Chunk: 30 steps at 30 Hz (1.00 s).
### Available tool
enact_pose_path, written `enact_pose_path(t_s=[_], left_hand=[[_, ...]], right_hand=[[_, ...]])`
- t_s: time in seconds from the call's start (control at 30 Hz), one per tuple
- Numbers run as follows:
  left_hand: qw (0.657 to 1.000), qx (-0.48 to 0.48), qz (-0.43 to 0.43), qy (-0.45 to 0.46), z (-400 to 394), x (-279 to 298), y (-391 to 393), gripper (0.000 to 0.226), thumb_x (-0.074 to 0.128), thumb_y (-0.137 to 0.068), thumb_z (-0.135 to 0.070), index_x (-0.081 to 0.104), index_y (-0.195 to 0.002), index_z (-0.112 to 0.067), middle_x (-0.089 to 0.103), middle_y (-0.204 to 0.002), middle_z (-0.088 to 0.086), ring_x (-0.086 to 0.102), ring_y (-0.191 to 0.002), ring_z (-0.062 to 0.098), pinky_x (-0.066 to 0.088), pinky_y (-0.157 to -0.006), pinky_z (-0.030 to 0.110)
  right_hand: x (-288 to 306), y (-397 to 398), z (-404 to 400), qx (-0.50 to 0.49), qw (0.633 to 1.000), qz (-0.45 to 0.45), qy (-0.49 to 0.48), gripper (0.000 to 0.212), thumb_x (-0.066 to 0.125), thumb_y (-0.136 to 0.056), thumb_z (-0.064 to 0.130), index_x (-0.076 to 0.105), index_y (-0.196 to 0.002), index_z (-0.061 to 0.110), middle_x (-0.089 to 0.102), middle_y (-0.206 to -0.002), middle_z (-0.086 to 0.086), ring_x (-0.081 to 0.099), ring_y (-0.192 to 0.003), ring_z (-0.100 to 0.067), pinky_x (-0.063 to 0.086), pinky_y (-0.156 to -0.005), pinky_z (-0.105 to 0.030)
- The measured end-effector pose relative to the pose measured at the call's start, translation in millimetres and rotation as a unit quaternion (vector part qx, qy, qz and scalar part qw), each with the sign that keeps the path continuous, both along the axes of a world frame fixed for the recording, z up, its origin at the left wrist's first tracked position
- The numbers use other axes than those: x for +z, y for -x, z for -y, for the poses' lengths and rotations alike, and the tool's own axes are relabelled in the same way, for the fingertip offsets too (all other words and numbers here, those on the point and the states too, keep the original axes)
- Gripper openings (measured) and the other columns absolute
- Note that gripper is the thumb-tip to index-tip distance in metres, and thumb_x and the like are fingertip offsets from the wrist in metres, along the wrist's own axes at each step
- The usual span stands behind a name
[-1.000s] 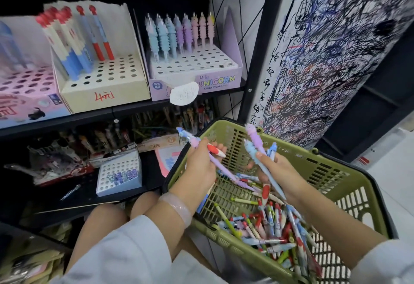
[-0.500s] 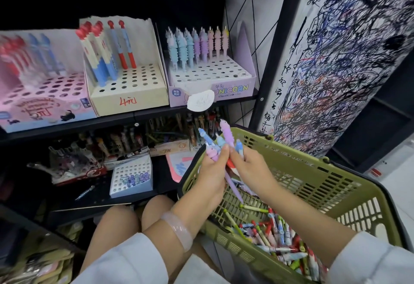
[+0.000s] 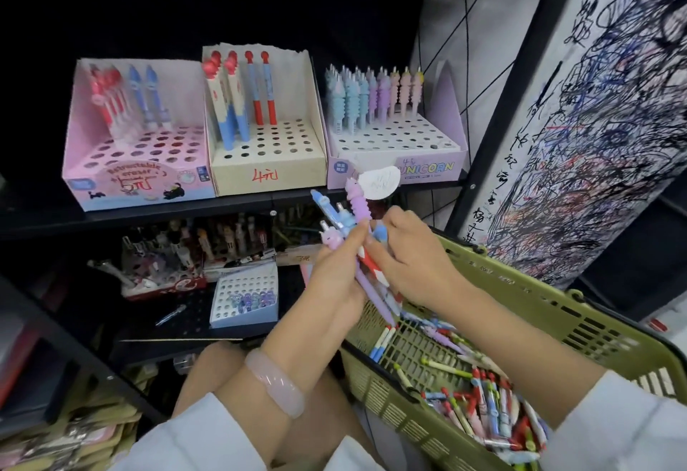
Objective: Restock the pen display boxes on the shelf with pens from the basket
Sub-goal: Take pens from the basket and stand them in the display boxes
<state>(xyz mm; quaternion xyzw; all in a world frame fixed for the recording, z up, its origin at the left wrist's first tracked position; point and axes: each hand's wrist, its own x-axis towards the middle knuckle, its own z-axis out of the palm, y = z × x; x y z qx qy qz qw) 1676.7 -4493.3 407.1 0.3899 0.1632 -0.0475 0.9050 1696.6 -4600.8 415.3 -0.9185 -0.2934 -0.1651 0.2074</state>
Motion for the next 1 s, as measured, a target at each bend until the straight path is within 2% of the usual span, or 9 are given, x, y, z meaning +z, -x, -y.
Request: enact_pose_path(t_s=[0.07, 0.13, 0.23, 0.33, 0.4, 0.5, 0.6, 0.8, 1.0], left_hand=[[0.999, 0.025, -0.009, -0.02, -12, 5, -2, 0.013, 0.062, -0.089, -0.017, 0.064, -0.095, -0.005, 0.07, -0.077, 0.013, 0.067, -0.064, 0.022, 0.057, -0.06, 0.033], [0.998, 0.045, -0.003, -0.037, -25, 9, -4, 0.011, 0.061, -0.09, -0.015, 0.064, -0.088, -0.005, 0.069, -0.064, 0.009, 0.066, -0.054, 0.018, 0.055, -0.05, 0.028], [0.992, 0.088, 0.019, -0.093, -52, 14, -8, 0.014, 0.06, -0.089, -0.011, 0.061, -0.075, -0.009, 0.064, -0.052, 0.003, 0.061, -0.044, 0.009, 0.053, -0.047, 0.023], [0.986, 0.088, 0.036, -0.14, -81, 15, -8, 0.011, 0.064, -0.086, -0.009, 0.061, -0.076, -0.008, 0.062, -0.049, 0.001, 0.06, -0.043, 0.008, 0.053, -0.047, 0.022], [0.982, 0.076, 0.039, -0.171, -100, 14, -7, 0.011, 0.066, -0.085, -0.01, 0.06, -0.075, -0.008, 0.062, -0.047, 0.0, 0.059, -0.043, 0.009, 0.052, -0.049, 0.021], [0.977, 0.07, 0.044, -0.194, -124, 13, -7, 0.006, 0.066, -0.085, -0.012, 0.063, -0.081, -0.008, 0.064, -0.058, 0.002, 0.061, -0.052, 0.012, 0.052, -0.056, 0.024], [0.979, 0.054, 0.063, -0.187, -143, 13, -6, 0.002, 0.064, -0.085, -0.011, 0.066, -0.085, -0.01, 0.068, -0.071, 0.005, 0.063, -0.061, 0.013, 0.053, -0.061, 0.026], [0.979, 0.024, 0.11, -0.172, -168, 24, -5, 0.006, 0.06, -0.085, -0.008, 0.066, -0.087, -0.007, 0.068, -0.061, 0.002, 0.063, -0.053, 0.01, 0.052, -0.051, 0.022], [0.965, 0.083, 0.134, -0.209, -202, 42, -10, 0.004, 0.062, -0.084, -0.012, 0.066, -0.085, -0.01, 0.066, -0.061, 0.001, 0.062, -0.053, 0.009, 0.052, -0.051, 0.021]], right_hand=[[8, -7, -10, -0.007, 0.997, 0.026, 0.07, 0.028, 0.042, -0.097, 0.035, 0.04, -0.076, 0.016, 0.033, -0.079, 0.001, 0.033, -0.073, -0.016, 0.023, -0.066, -0.03], [16, -12, -21, -0.004, 0.996, -0.016, 0.083, 0.038, 0.033, -0.095, 0.044, 0.045, -0.081, 0.011, 0.04, -0.081, 0.001, 0.043, -0.073, -0.018, 0.032, -0.066, -0.033], [32, -23, -36, 0.002, 0.991, -0.114, -0.075, 0.051, 0.039, -0.095, 0.042, 0.062, -0.094, -0.004, 0.064, -0.078, -0.014, 0.06, -0.071, -0.016, 0.047, -0.067, -0.033], [48, -37, -51, 0.033, 0.959, -0.196, -0.202, 0.029, 0.048, -0.096, 0.024, 0.056, -0.089, -0.003, 0.052, -0.053, -0.003, 0.046, -0.042, -0.002, 0.038, -0.047, -0.015], [57, -46, -63, 0.08, 0.933, -0.253, -0.244, 0.013, 0.05, -0.095, 0.017, 0.048, -0.086, 0.009, 0.053, -0.06, -0.004, 0.049, -0.043, -0.007, 0.045, -0.048, -0.016], [68, -55, -84, 0.121, 0.892, -0.307, -0.31, 0.009, 0.052, -0.094, 0.009, 0.045, -0.091, 0.006, 0.058, -0.071, -0.008, 0.06, -0.053, -0.012, 0.056, -0.058, -0.024], [73, -60, -107, 0.142, 0.877, -0.308, -0.341, 0.006, 0.052, -0.093, 0.005, 0.046, -0.094, 0.004, 0.058, -0.074, -0.009, 0.062, -0.056, -0.012, 0.058, -0.064, -0.027], [81, -66, -143, 0.158, 0.876, -0.293, -0.35, 0.016, 0.054, -0.093, 0.009, 0.054, -0.108, 0.007, 0.061, -0.075, -0.002, 0.062, -0.061, -0.004, 0.054, -0.061, -0.019], [100, -75, -191, 0.145, 0.889, -0.239, -0.362, 0.008, 0.055, -0.093, 0.023, 0.058, -0.096, 0.015, 0.063, -0.066, 0.003, 0.061, -0.058, -0.006, 0.055, -0.061, -0.022]])
